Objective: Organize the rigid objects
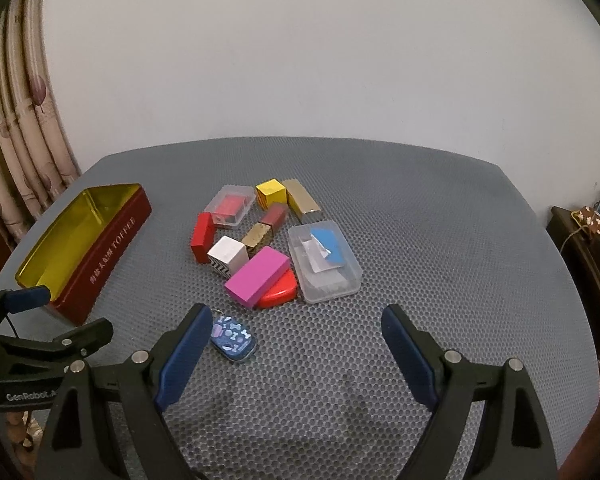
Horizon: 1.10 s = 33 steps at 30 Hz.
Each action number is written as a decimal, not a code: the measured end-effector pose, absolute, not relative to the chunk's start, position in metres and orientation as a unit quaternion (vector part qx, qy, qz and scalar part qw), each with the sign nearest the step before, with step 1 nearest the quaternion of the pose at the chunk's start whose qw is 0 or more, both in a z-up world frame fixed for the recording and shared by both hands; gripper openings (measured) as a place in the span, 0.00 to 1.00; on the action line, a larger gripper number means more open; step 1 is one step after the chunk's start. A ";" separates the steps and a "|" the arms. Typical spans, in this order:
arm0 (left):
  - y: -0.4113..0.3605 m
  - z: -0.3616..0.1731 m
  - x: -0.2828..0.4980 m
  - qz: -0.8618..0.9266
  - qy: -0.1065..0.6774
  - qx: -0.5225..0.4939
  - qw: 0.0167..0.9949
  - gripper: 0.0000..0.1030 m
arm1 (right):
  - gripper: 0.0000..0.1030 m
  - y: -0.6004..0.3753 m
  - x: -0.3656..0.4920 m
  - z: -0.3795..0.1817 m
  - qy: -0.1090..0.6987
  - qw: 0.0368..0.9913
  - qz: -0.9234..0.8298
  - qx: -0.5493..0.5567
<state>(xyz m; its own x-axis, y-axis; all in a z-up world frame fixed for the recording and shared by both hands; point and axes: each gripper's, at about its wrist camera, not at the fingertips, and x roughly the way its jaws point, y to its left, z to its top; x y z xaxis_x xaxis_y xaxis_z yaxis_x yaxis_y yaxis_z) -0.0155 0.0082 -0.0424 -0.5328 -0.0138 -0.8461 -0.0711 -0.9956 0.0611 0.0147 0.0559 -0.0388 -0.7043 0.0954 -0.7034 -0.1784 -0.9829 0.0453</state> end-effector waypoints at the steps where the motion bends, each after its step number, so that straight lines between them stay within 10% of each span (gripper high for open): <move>1: 0.008 -0.043 -0.016 0.874 0.045 -0.484 0.016 0.95 | 0.86 0.057 0.014 -0.040 0.055 0.073 0.921 -0.379; 33: -0.006 -0.075 -0.063 0.850 0.030 -0.525 -0.024 0.95 | 0.86 0.101 -0.093 -0.110 -0.019 0.024 0.892 -0.452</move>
